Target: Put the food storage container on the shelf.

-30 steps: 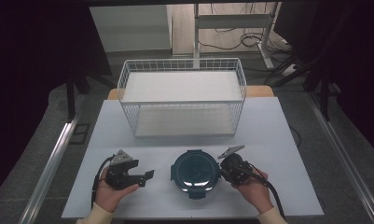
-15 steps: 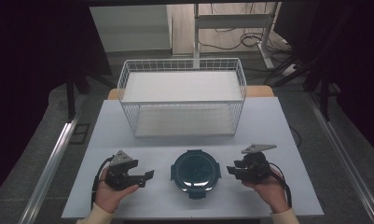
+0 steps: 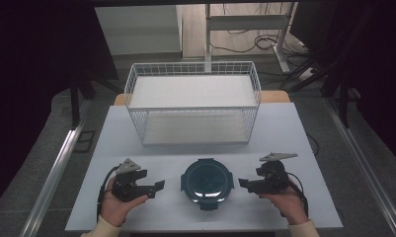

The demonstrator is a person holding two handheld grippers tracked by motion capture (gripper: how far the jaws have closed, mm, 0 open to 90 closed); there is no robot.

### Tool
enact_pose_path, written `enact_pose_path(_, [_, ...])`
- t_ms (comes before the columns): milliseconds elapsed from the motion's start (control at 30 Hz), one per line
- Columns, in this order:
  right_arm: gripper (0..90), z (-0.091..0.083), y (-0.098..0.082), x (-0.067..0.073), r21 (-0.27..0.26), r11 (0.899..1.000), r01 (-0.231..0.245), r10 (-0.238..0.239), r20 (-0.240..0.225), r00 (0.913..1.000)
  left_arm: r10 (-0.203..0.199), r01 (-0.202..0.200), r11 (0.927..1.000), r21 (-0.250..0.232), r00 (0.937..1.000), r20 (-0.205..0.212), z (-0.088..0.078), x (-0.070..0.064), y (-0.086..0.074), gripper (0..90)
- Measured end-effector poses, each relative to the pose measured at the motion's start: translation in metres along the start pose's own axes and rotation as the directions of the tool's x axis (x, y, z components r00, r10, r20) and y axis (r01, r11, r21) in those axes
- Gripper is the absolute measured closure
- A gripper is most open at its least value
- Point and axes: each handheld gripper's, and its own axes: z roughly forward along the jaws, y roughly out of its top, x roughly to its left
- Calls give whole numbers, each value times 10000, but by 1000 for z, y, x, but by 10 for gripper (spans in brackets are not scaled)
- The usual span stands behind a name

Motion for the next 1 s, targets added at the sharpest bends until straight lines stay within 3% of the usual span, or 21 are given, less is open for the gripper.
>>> enact_pose_path(67, [171,0,1,0,-31,10000,-75,75,-36,10000,45,-46,10000,-6,10000,-53,0,-4,2,190])
enact_pose_path(300, [161,1,4,5,-39,10000,-48,48,-117,9999,29,-33,10000,94,9990,454,3,-15,13,168])
enact_pose_path(400, [152,2,11,9,-104,9998,-185,180,-485,9987,-347,332,9992,236,9971,670,8,-16,20,157])
enact_pose_path(500, [141,1,16,11,-189,9993,-324,311,-624,9976,-376,363,9990,260,9978,549,11,-19,24,132])
enact_pose_path(633, [127,6,25,13,-415,9964,-740,699,-932,9932,-409,389,9989,280,9962,769,16,-26,33,120])
enact_pose_path(667, [117,12,26,15,-420,9944,-966,912,-1163,9890,-715,670,9970,400,9896,1247,21,-25,35,120])
enact_pose_path(700, [117,12,26,15,-420,9944,-966,912,-1163,9890,-715,670,9970,400,9896,1247,21,-25,35,120])
enact_pose_path(733, [109,16,26,17,-318,9937,-1075,1027,-1259,9867,-904,840,9953,481,9845,1501,26,-25,35,120])
enact_pose_path(833, [106,20,23,21,-143,9944,-1044,1017,-1296,9863,-1056,968,9934,615,9814,1606,31,-25,32,123])
enact_pose_path(867, [106,22,21,22,-128,9934,-1136,1107,-1429,9835,-1208,1088,9911,770,9774,1734,33,-24,30,118])
enact_pose_path(1000, [101,27,16,25,65,9924,-1225,1220,-1578,9799,-1292,1169,9900,785,9756,1773,35,-25,28,121])
